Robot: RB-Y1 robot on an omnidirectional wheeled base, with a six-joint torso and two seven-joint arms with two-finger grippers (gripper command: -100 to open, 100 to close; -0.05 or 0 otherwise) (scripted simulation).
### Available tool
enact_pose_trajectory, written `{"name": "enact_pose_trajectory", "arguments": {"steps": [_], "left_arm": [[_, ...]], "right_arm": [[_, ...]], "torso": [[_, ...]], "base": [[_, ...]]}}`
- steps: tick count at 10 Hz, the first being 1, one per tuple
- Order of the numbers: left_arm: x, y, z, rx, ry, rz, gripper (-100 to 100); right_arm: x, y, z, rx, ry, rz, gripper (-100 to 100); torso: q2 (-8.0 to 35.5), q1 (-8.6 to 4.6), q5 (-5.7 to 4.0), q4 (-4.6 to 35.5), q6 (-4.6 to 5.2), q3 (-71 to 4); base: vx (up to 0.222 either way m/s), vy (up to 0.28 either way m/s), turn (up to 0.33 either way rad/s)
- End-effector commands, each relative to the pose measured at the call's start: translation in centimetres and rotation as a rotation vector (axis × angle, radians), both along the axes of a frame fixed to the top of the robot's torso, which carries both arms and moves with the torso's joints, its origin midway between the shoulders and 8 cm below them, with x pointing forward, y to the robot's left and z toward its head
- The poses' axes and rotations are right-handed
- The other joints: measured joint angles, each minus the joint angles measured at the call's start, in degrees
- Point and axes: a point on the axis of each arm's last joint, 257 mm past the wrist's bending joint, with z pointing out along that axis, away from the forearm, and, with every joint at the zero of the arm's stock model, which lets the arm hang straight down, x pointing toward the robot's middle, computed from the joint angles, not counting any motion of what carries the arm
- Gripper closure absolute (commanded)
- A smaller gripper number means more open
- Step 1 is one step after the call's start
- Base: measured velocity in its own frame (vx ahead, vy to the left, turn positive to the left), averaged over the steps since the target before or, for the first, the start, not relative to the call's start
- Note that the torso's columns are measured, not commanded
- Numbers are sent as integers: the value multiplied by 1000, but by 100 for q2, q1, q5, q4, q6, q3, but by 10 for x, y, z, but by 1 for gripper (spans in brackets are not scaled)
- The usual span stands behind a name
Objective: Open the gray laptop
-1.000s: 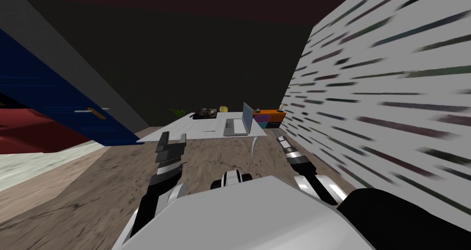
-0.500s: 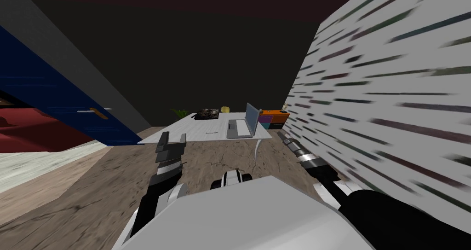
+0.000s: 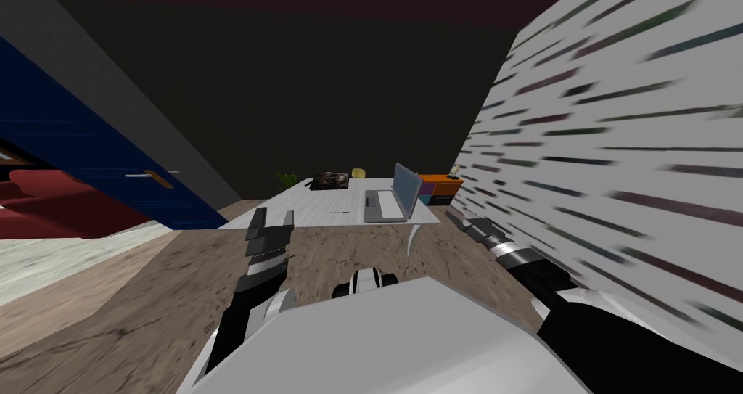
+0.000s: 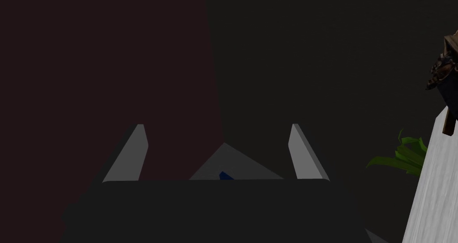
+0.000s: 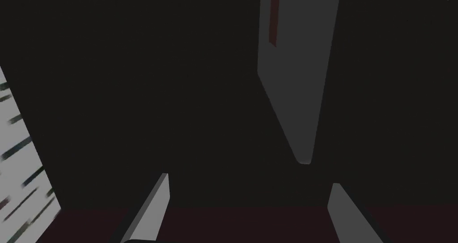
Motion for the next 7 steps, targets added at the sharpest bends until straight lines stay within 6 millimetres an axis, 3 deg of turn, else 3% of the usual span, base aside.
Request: {"name": "enact_pose_trajectory", "arguments": {"steps": [1,7], "left_arm": [[0,0,0,0,0,0,0],[0,0,0,0,0,0,0]], "right_arm": [[-5,-20,9,-200,70,-26,-100],[-3,-46,34,-571,175,-29,-100]], "torso": [[-4,0,0,-1,1,-3],[6,6,1,2,0,4]], "base": [[103,70,24],[71,71,21]]}}
